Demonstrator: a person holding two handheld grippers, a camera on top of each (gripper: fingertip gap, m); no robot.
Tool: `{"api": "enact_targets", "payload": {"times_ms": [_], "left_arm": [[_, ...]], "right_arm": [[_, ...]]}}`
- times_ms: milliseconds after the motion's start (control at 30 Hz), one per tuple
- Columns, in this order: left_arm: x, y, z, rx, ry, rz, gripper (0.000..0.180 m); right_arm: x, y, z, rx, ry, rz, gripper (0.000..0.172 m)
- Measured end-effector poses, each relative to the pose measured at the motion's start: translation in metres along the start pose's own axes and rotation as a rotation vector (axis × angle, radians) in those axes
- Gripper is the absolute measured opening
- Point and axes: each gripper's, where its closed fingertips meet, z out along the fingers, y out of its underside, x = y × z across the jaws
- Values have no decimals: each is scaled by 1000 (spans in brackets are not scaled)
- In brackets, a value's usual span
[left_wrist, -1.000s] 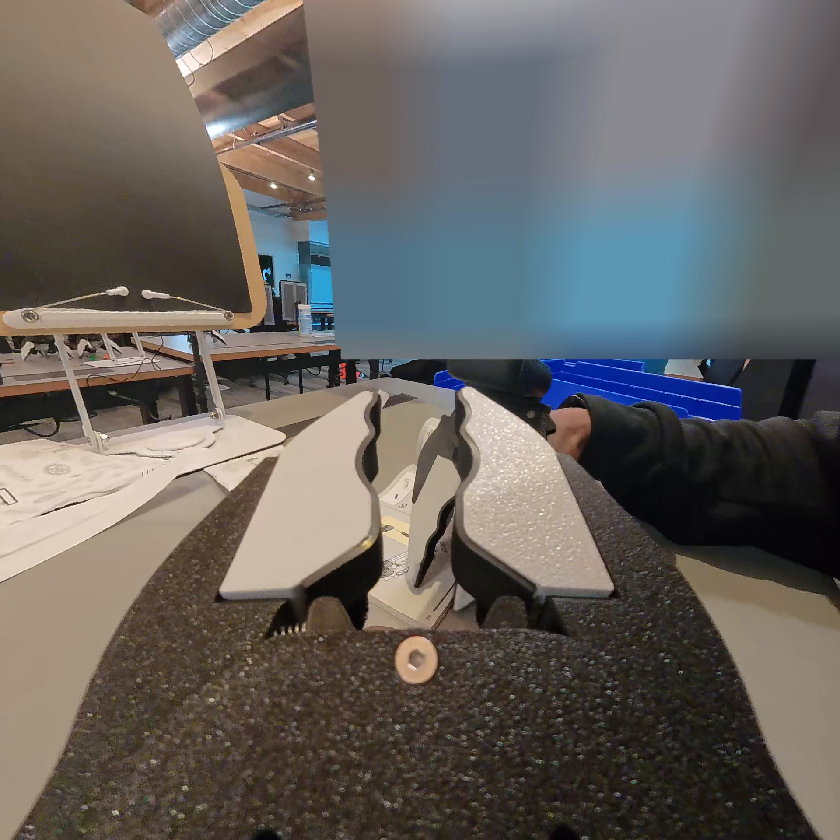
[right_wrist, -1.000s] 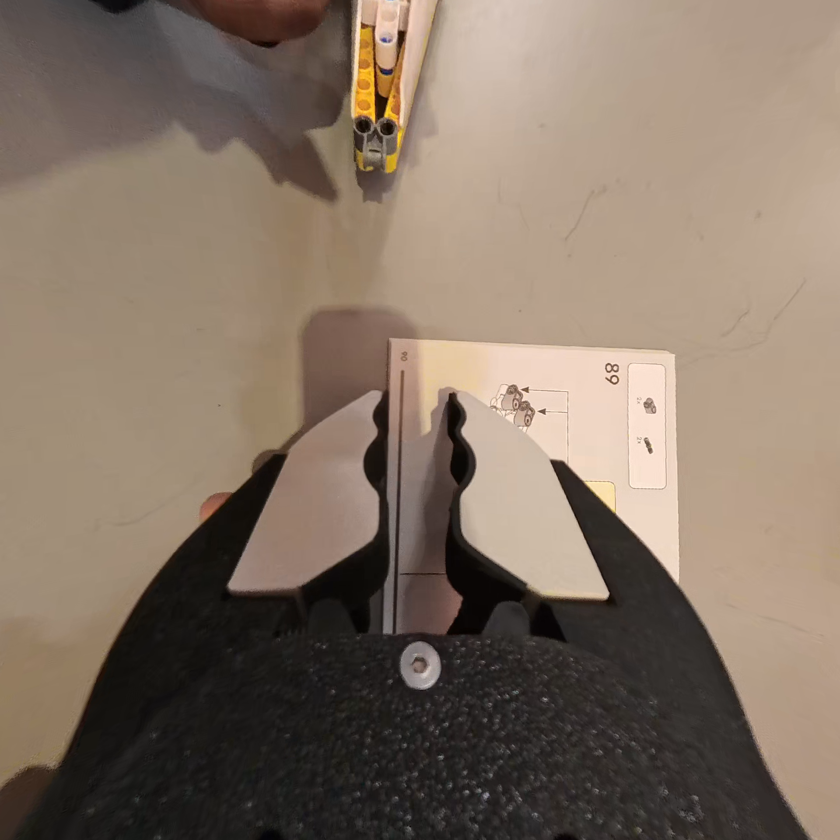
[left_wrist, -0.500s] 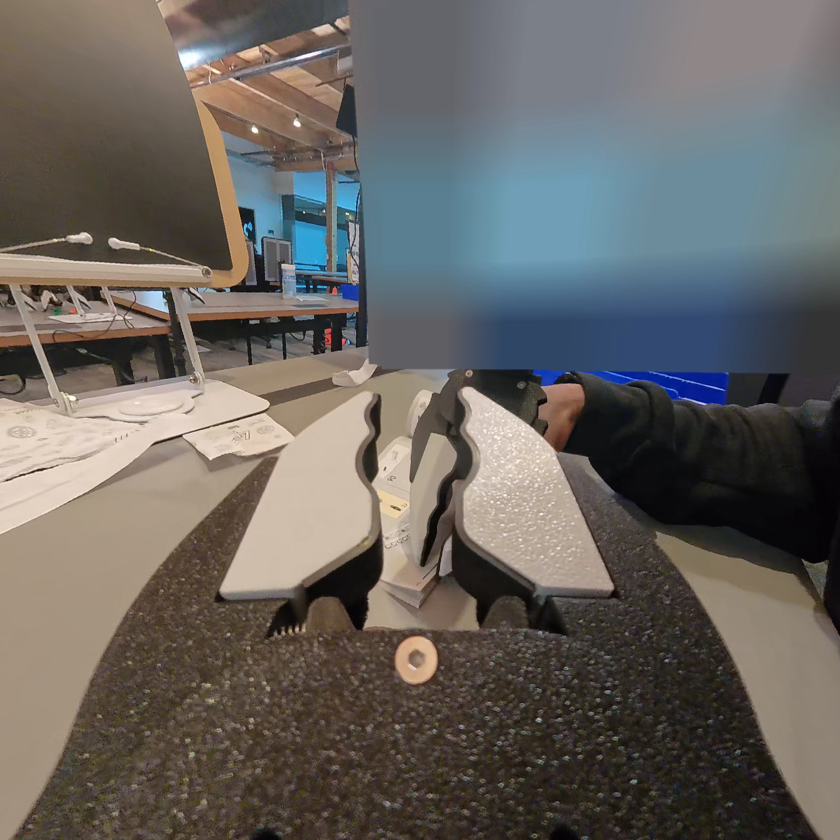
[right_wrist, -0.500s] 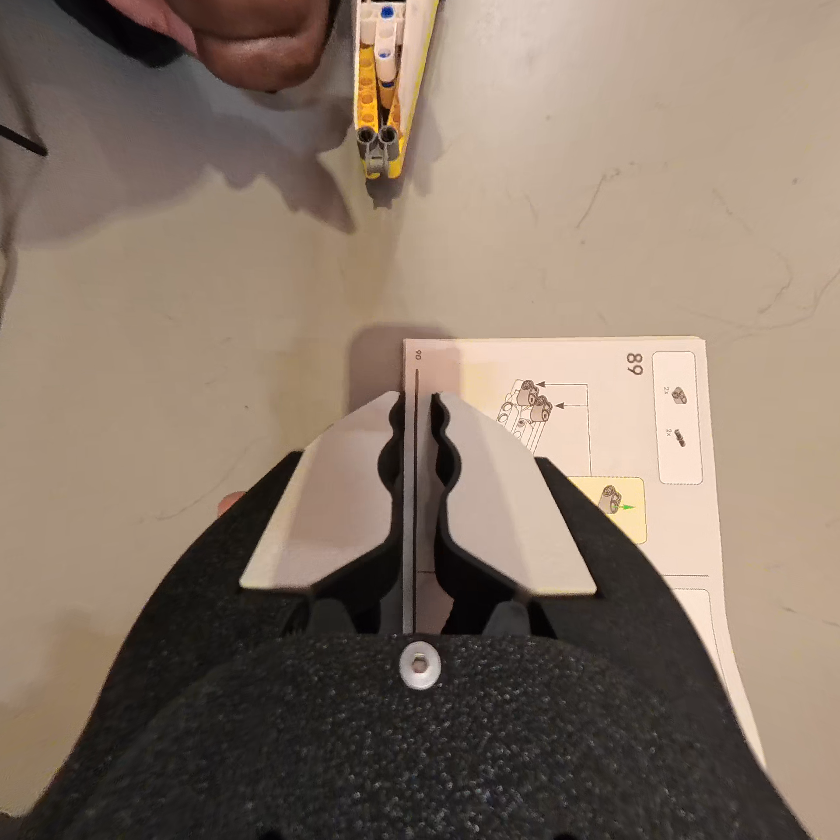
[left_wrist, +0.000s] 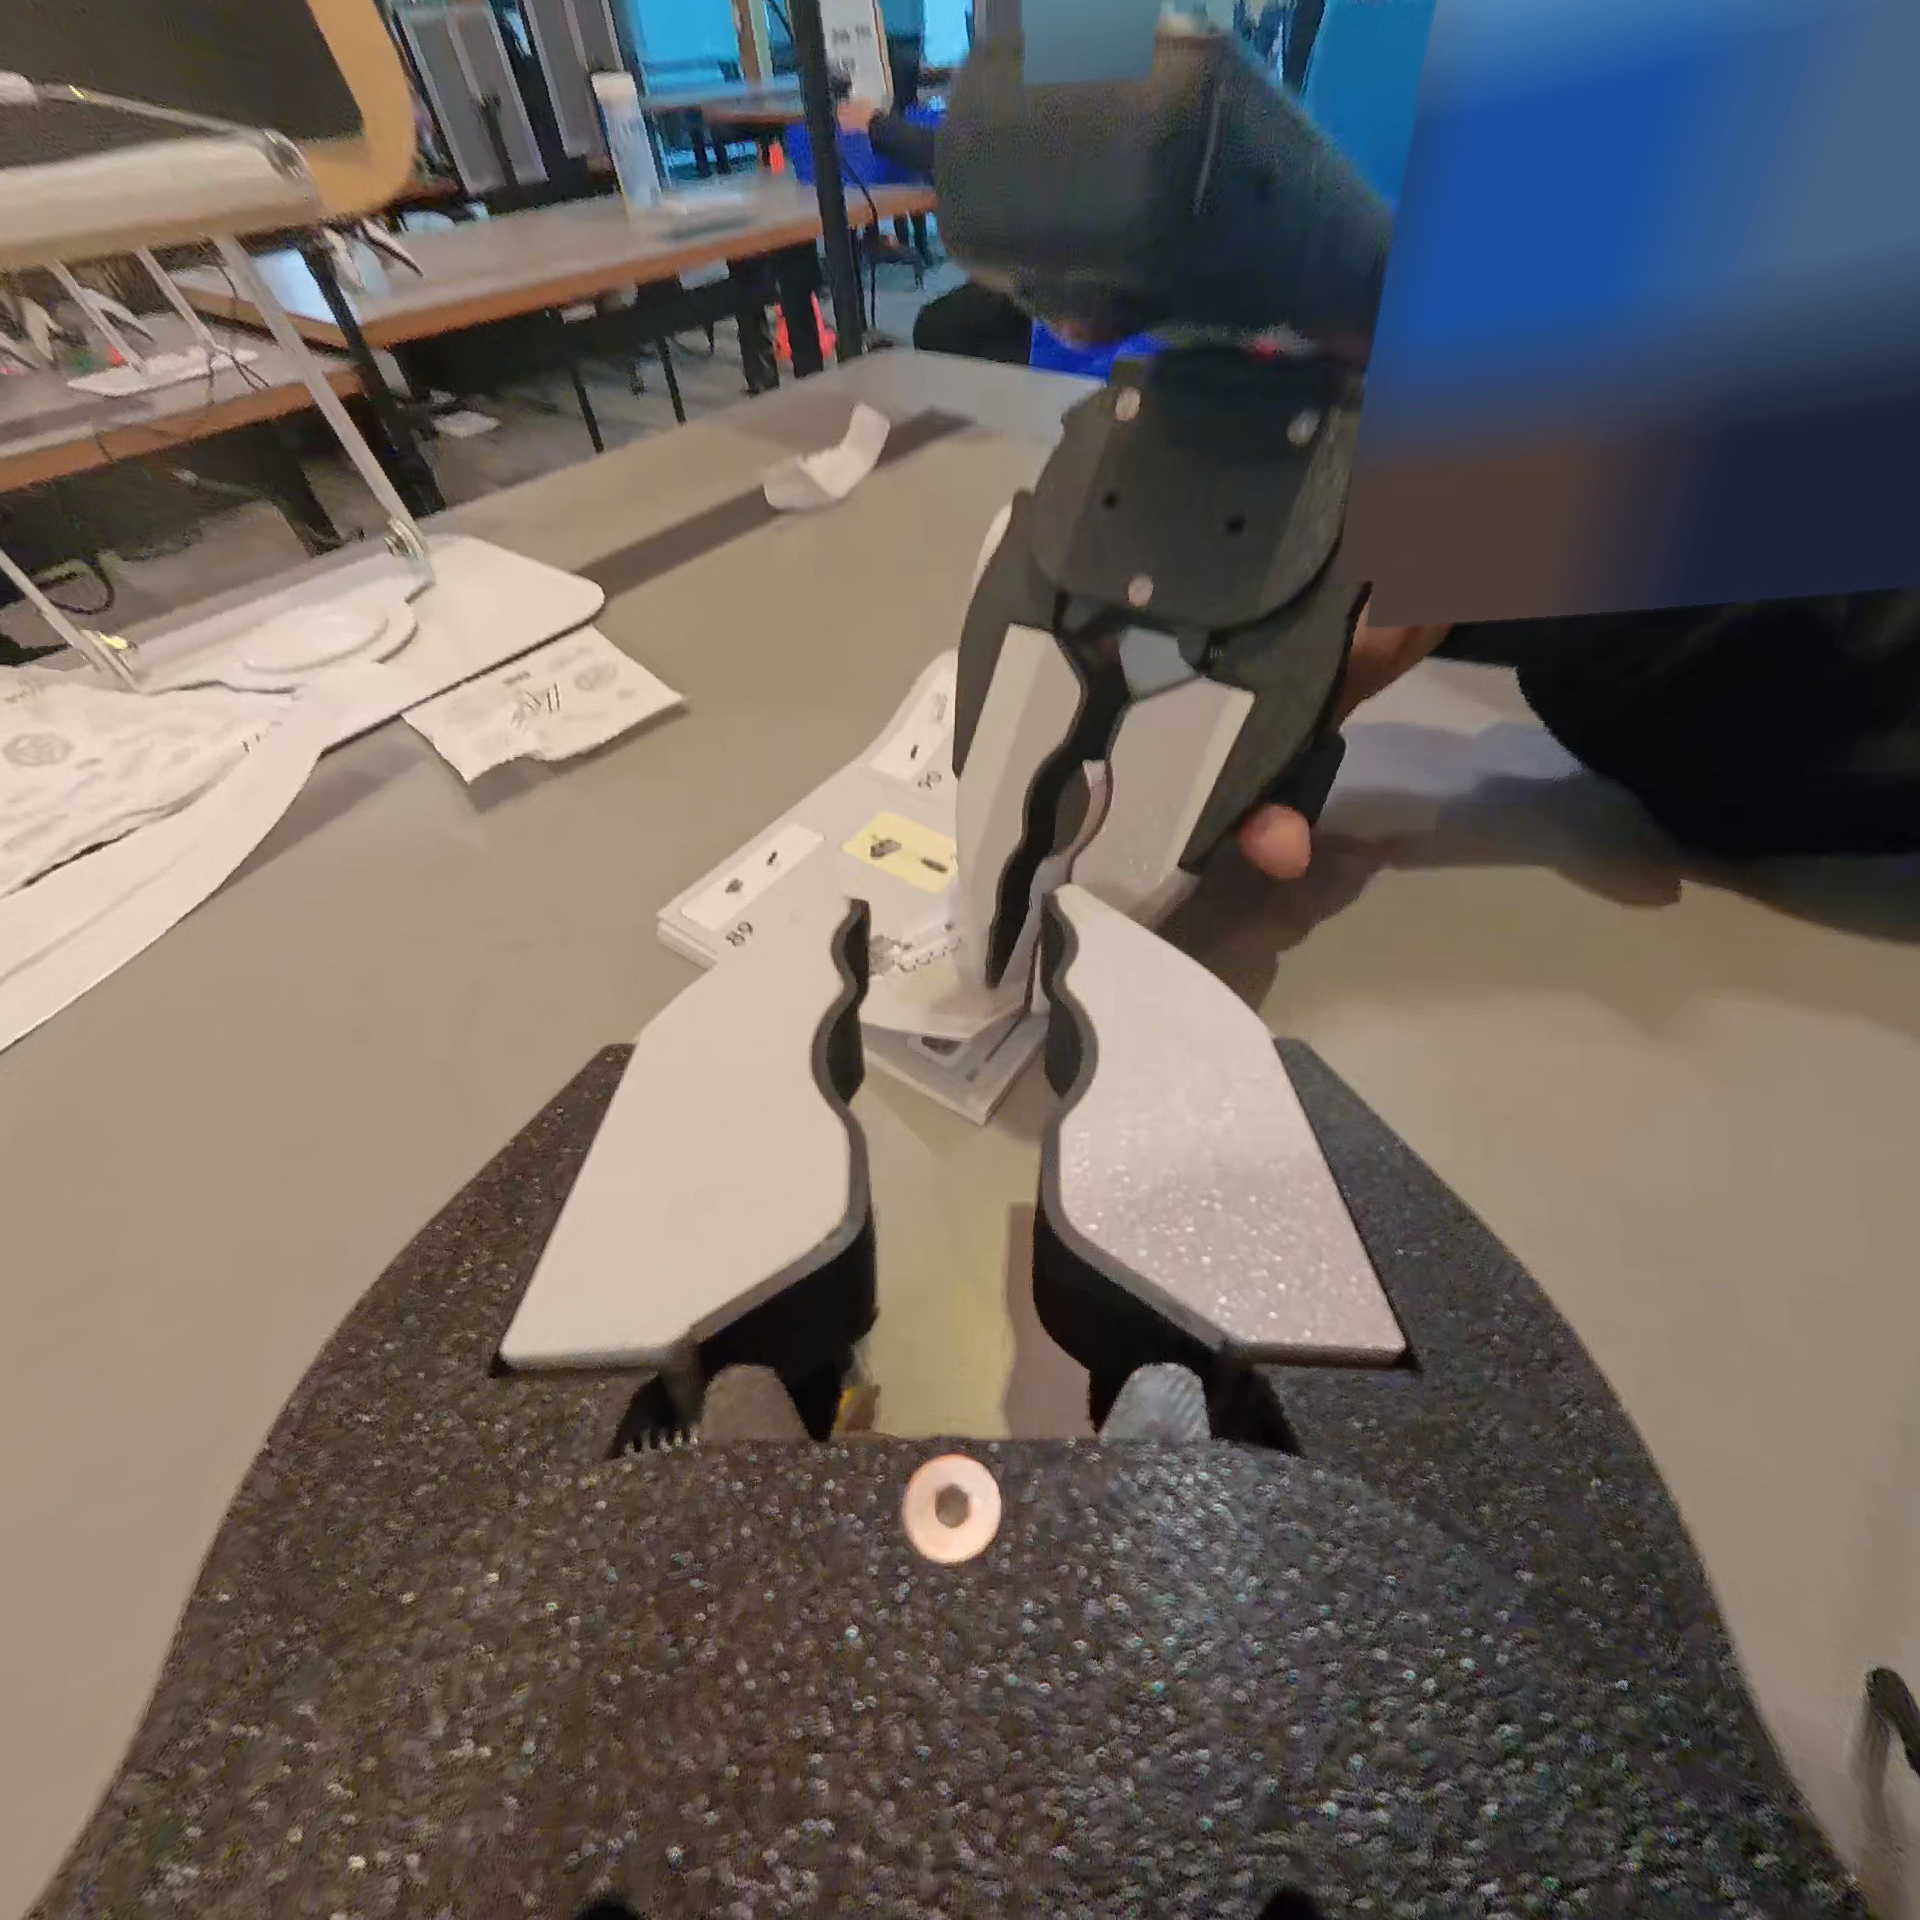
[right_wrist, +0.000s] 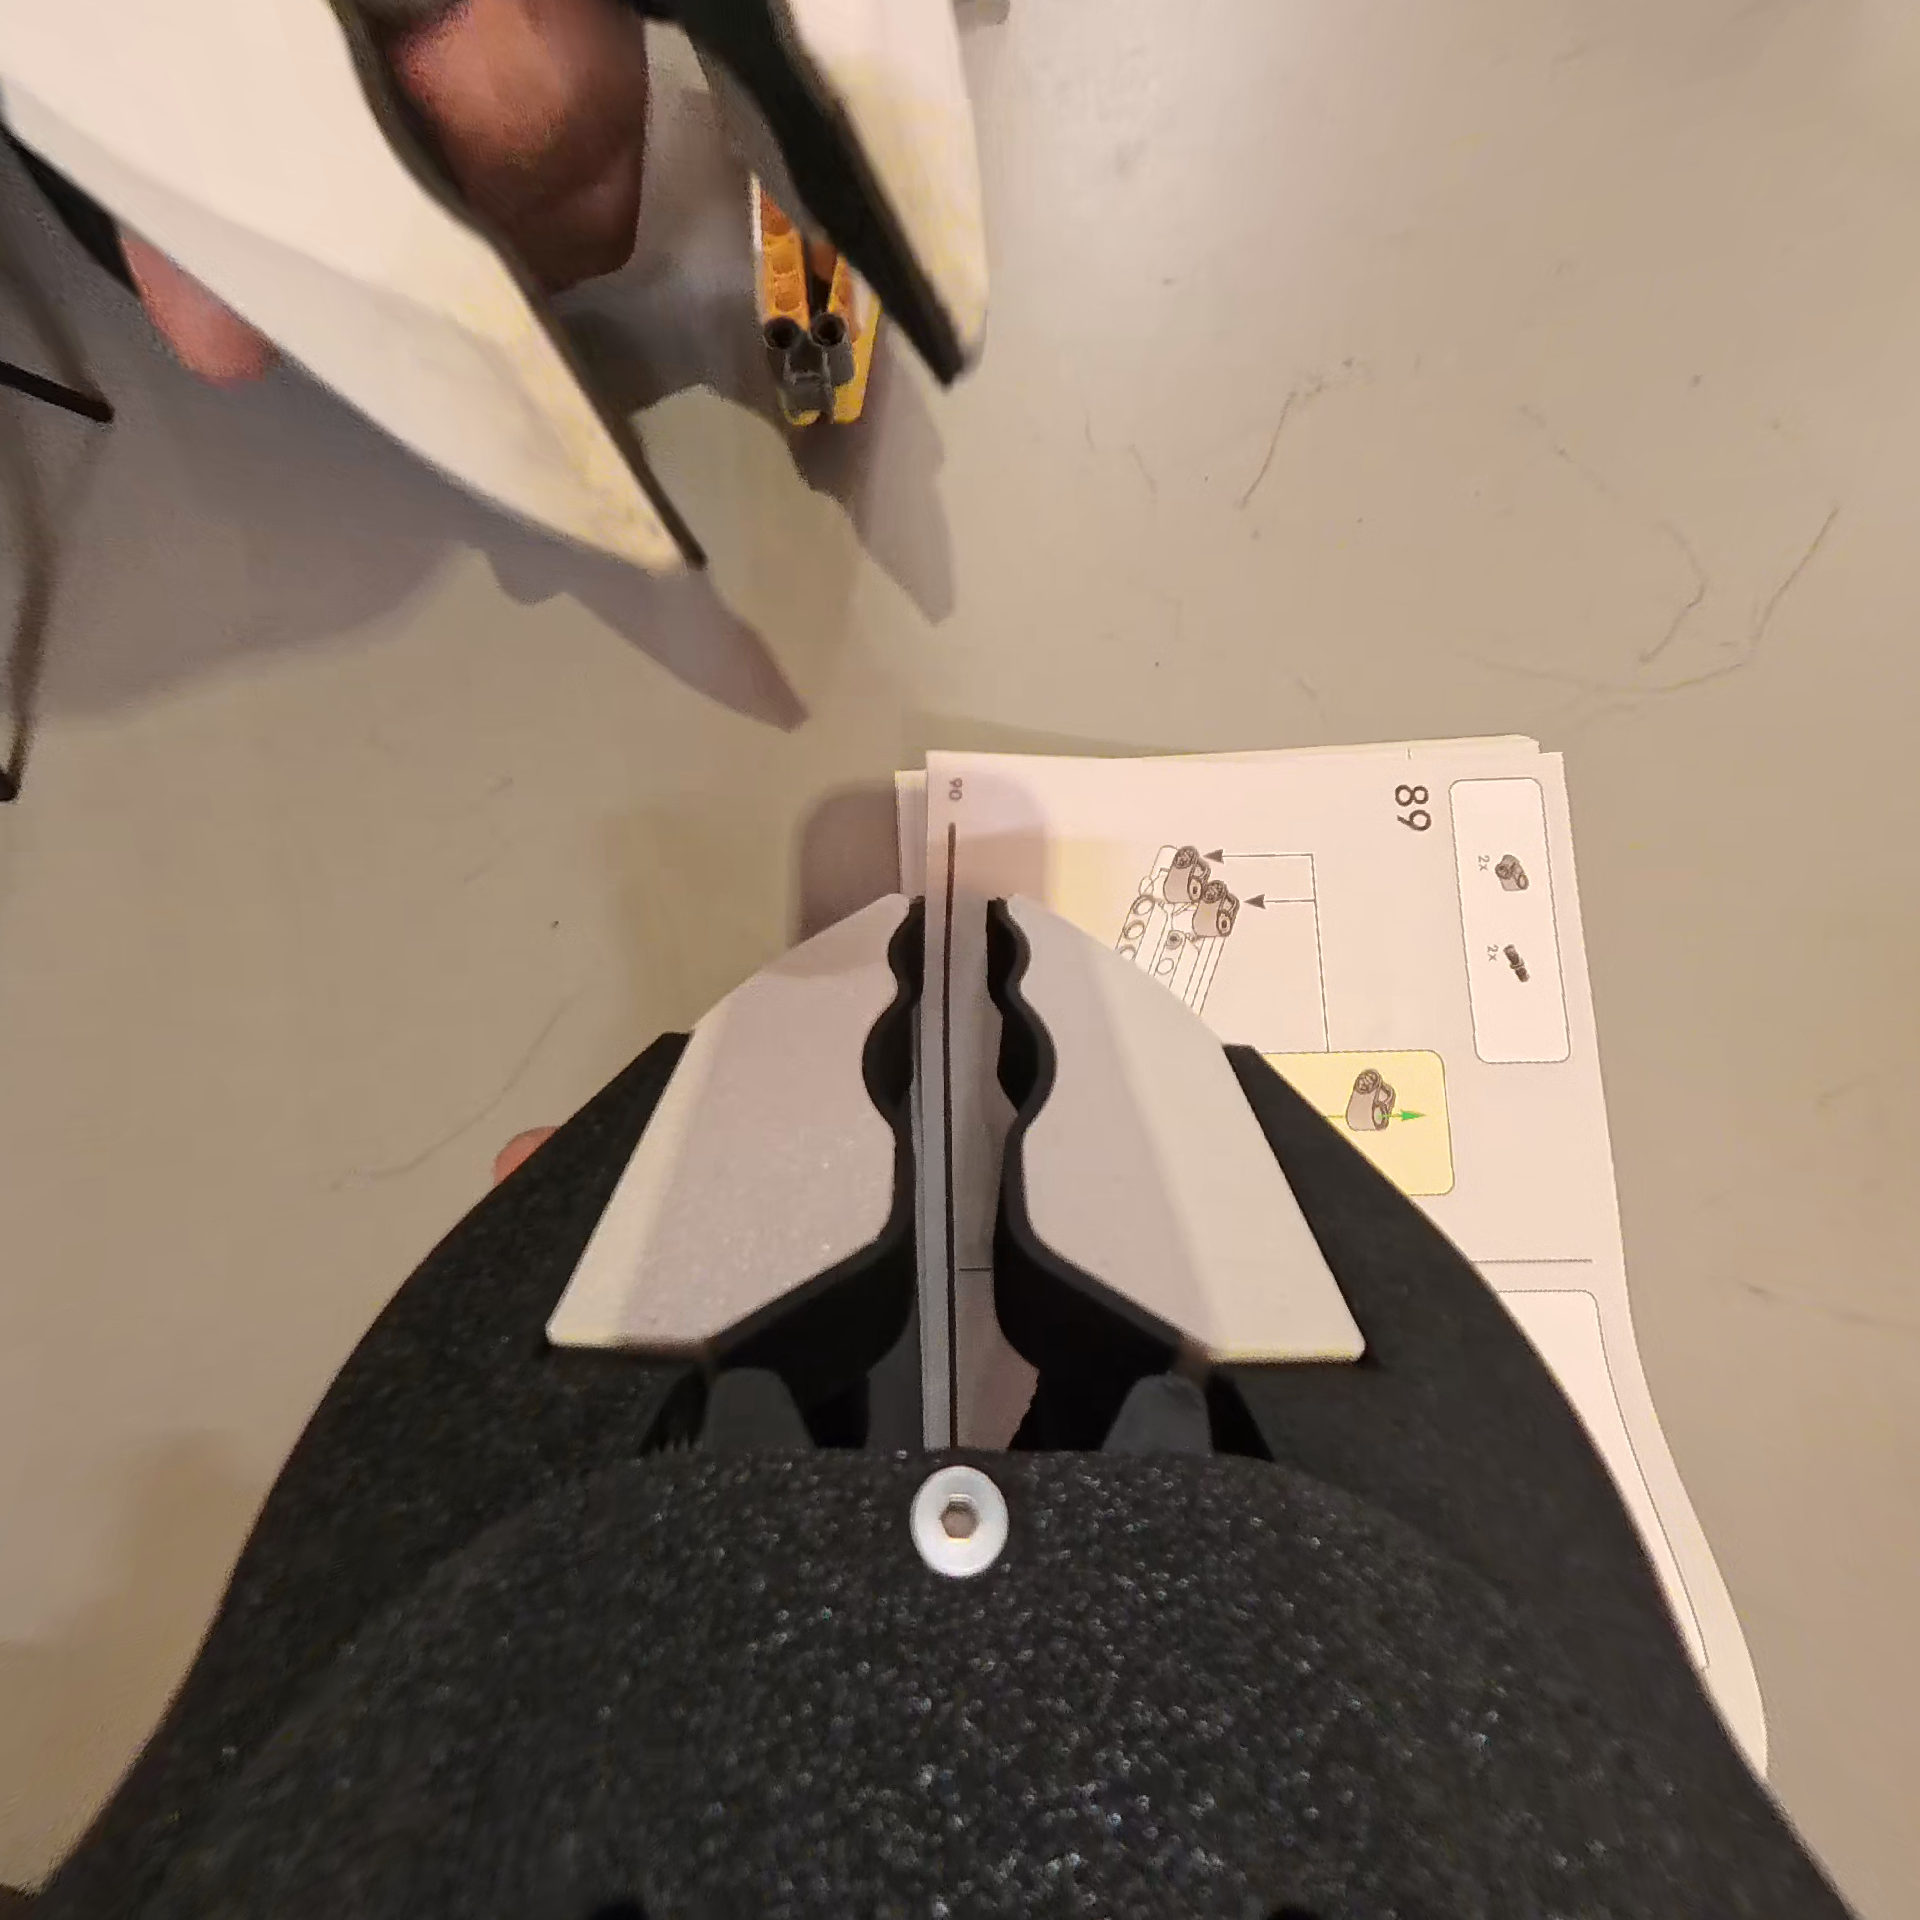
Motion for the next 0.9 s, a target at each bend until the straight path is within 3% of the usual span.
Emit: {"api": "enact_targets", "payload": {"times_ms": [233,600,900], "left_arm": [[7,30,11,-170,24,-2,34],[7,35,15,-257,-9,44,34],[7,49,26,-376,-61,285,34]], "right_arm": [[3,2,0,-5,14,8,11],[5,2,-3,-1,21,26,12],[9,1,-8,15,34,49,12]]}}
